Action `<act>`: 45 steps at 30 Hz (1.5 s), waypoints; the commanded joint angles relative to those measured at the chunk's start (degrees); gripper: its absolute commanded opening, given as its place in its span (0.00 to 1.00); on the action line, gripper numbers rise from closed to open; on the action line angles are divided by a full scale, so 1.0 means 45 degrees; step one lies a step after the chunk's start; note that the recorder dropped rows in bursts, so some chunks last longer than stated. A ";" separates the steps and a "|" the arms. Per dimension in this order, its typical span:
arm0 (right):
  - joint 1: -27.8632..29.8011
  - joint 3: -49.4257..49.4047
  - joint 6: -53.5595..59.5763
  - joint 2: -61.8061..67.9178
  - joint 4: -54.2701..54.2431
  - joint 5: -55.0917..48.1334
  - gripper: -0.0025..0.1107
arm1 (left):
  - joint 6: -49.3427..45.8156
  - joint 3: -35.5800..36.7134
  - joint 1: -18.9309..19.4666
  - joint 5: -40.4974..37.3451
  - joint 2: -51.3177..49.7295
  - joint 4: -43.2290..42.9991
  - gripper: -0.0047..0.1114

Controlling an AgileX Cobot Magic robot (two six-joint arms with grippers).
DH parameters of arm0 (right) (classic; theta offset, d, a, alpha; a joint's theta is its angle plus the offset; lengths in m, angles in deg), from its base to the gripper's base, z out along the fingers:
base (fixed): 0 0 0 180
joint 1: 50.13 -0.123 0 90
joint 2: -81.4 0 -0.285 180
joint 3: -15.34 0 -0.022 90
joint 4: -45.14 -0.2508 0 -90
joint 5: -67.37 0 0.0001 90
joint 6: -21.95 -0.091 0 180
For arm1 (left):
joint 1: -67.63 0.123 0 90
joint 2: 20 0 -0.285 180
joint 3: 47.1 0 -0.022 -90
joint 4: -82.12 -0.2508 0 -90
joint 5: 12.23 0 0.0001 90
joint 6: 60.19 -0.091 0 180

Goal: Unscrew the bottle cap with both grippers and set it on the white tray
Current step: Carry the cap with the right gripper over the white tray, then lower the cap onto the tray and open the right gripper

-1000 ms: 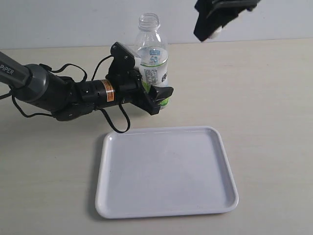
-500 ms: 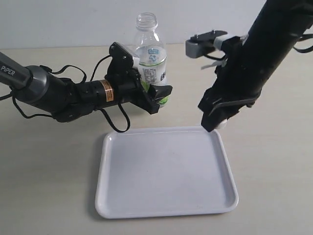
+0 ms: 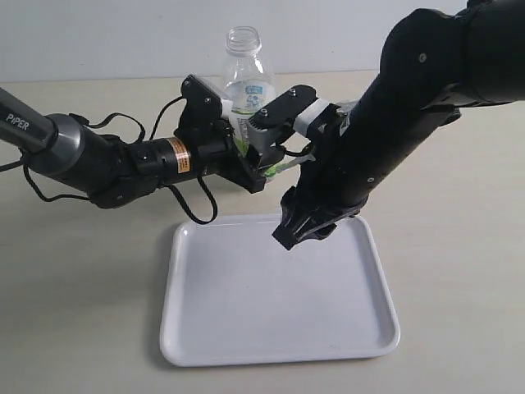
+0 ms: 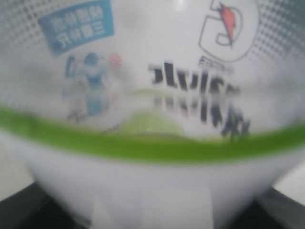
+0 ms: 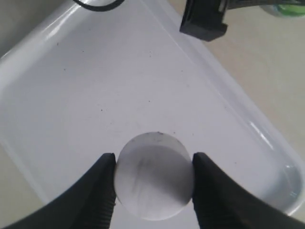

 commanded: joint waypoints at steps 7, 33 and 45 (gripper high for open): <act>-0.0025 -0.0084 -0.0167 0.1567 -0.0294 0.1509 0.02 | -0.0096 -0.0105 0.0118 0.0261 0.0100 0.0927 0.04; -0.0025 -0.0084 -0.0165 0.2419 -0.0676 0.1729 0.02 | -0.0096 -0.0105 0.0117 0.0308 0.0100 0.0949 0.04; -0.0025 -0.0084 0.0392 0.2419 -0.0995 0.1518 0.17 | -0.0096 -0.0105 0.0117 0.0304 0.0100 0.0927 0.04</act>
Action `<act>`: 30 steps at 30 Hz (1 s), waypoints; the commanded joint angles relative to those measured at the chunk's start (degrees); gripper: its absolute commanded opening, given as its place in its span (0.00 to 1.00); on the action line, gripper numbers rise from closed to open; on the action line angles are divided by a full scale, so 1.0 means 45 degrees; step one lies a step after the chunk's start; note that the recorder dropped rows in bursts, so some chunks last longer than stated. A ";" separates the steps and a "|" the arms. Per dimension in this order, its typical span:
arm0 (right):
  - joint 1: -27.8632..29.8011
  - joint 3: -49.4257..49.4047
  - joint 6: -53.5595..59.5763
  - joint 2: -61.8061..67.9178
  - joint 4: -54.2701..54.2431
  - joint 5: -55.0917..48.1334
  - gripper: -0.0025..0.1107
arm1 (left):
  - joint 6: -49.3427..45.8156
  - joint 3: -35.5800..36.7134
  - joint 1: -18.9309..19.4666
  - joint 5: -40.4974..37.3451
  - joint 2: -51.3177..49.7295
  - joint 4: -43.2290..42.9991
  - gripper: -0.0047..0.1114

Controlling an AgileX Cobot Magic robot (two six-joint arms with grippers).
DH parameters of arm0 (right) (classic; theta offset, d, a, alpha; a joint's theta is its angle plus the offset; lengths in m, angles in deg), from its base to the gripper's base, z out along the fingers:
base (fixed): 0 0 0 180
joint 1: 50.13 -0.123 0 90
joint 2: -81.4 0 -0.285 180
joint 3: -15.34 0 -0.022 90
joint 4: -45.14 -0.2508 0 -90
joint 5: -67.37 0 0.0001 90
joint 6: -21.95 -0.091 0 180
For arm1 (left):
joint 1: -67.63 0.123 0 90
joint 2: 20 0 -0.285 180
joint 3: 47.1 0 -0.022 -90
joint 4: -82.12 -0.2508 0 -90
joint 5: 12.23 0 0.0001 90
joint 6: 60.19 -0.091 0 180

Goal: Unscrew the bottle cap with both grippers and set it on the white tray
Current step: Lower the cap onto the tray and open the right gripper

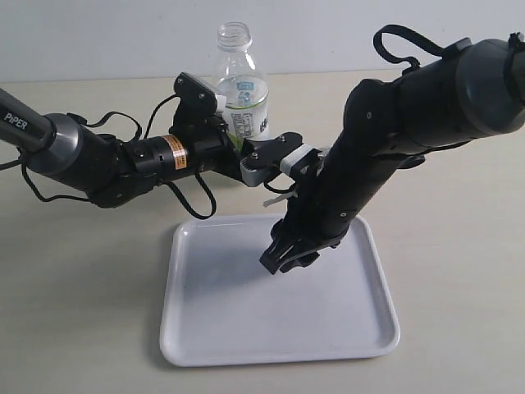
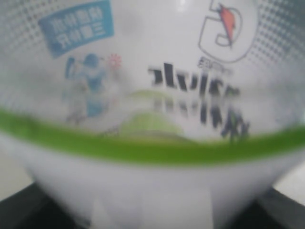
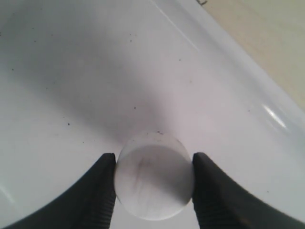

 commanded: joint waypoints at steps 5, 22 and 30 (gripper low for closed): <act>-0.0025 -0.0038 0.0154 -0.0001 -0.0137 0.0046 0.17 | -0.0020 -0.0105 0.0022 0.0443 0.0127 0.0212 0.04; -0.0025 -0.0038 0.0262 -0.0001 -0.0059 0.0098 0.16 | -0.0020 -0.0105 0.0022 0.0443 0.0127 0.0212 0.04; -0.0025 -0.0038 0.0503 0.0383 -0.0338 -0.0021 0.17 | -0.0020 -0.0105 0.0022 0.0443 0.0127 0.0212 0.04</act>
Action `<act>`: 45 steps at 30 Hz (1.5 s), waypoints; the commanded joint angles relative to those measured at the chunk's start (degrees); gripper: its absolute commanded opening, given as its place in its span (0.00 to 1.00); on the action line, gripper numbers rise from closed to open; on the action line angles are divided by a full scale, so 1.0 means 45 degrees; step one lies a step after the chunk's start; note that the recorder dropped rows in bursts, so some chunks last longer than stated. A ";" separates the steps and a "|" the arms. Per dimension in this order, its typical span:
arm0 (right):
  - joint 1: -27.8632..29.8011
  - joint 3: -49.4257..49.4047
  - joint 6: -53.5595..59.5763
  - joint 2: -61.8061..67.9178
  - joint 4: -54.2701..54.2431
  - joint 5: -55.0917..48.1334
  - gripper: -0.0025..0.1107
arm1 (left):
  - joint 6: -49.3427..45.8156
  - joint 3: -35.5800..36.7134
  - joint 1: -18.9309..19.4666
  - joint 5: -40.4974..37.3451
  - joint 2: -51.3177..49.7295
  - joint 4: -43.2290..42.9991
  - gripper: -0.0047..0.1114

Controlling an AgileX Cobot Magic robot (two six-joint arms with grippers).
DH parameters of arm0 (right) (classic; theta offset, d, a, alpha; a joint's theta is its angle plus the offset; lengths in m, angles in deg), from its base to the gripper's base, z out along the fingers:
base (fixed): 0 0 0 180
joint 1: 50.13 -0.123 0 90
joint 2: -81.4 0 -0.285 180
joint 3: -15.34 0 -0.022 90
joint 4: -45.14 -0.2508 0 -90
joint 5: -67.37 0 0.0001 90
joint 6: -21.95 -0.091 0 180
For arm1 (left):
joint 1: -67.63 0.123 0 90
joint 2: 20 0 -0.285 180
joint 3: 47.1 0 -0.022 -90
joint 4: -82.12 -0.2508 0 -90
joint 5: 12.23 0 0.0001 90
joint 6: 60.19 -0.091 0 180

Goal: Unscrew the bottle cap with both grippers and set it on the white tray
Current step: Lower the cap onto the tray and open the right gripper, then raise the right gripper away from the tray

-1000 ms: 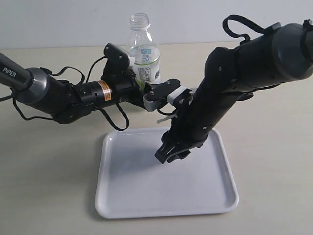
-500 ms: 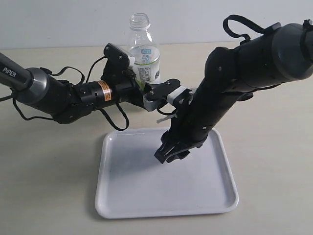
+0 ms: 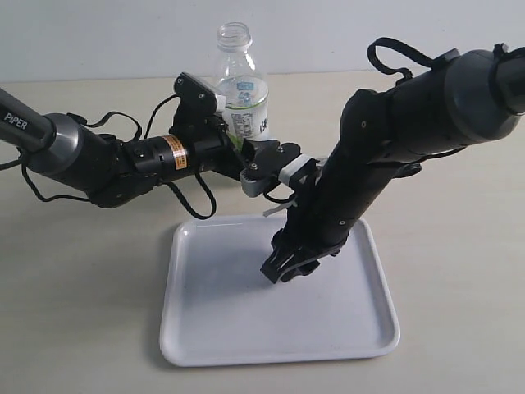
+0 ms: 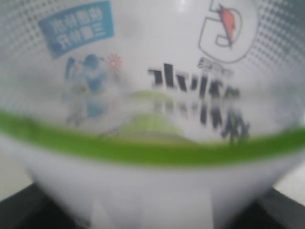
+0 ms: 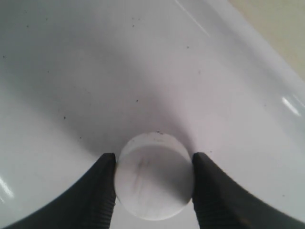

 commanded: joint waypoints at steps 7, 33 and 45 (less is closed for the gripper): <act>-0.0025 -0.0011 0.0128 -0.0032 -0.0023 -0.0162 0.51 | -0.0020 -0.0105 0.0022 0.0443 0.0127 0.0212 0.04; -0.0025 -0.0011 0.0128 -0.5353 -0.0273 -0.1728 0.58 | -0.0808 -0.0127 0.0022 0.0449 -0.0147 0.1269 0.04; -0.0025 -0.0011 0.0128 -0.7396 -0.1081 -0.2436 0.58 | -0.0817 -0.0383 0.0022 0.0244 -0.0546 0.1744 0.04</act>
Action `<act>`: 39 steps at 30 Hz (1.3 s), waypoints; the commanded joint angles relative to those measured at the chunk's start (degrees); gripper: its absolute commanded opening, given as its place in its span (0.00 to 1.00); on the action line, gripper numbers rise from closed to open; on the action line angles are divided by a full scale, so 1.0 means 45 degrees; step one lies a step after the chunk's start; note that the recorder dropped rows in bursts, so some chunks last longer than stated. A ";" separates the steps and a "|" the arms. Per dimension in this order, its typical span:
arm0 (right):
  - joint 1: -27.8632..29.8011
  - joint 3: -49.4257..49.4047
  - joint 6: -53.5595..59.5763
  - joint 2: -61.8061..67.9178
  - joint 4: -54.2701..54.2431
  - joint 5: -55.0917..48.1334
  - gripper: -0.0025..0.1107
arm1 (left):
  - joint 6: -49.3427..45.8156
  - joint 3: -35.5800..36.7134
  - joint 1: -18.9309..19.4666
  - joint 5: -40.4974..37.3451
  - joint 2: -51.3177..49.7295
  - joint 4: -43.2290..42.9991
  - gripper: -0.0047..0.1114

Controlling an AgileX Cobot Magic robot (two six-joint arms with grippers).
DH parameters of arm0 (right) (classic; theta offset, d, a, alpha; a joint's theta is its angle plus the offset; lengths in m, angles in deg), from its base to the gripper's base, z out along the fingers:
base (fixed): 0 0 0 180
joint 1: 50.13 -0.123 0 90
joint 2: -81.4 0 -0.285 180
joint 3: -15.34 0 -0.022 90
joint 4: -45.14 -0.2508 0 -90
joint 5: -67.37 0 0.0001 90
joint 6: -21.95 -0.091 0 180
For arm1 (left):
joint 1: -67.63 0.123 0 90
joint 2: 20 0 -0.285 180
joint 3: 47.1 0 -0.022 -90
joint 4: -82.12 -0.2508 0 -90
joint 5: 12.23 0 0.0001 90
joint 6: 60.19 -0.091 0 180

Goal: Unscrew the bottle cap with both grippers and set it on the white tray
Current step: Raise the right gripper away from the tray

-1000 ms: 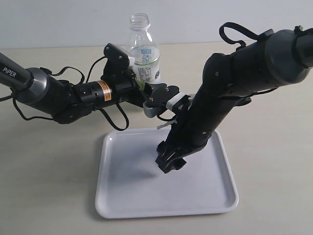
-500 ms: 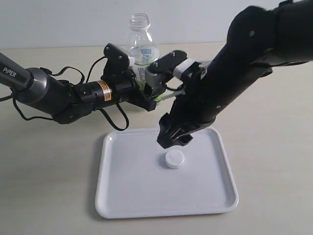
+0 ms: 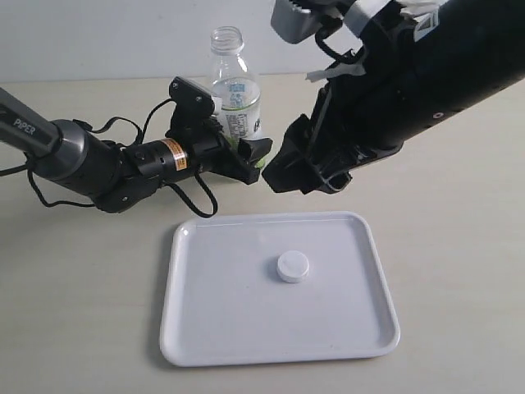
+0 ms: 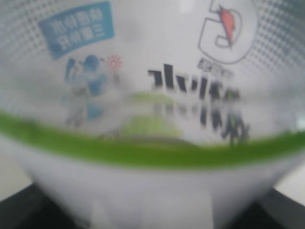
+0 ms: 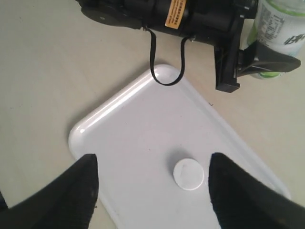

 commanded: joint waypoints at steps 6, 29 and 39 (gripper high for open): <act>-0.0025 -0.0009 0.0213 -0.0500 -0.0592 -0.0115 0.58 | -0.0128 -0.0273 0.0022 0.0486 -0.0197 0.0299 0.04; -0.0025 -0.0009 0.0213 -0.0496 -0.0645 -0.0246 0.58 | -0.0006 -0.0273 0.0022 0.0788 -0.0197 0.0136 0.65; -0.0025 -0.0009 0.0187 -0.0496 -0.0647 -0.0252 0.58 | 0.0071 0.0118 0.0022 0.0510 0.0093 0.0189 0.79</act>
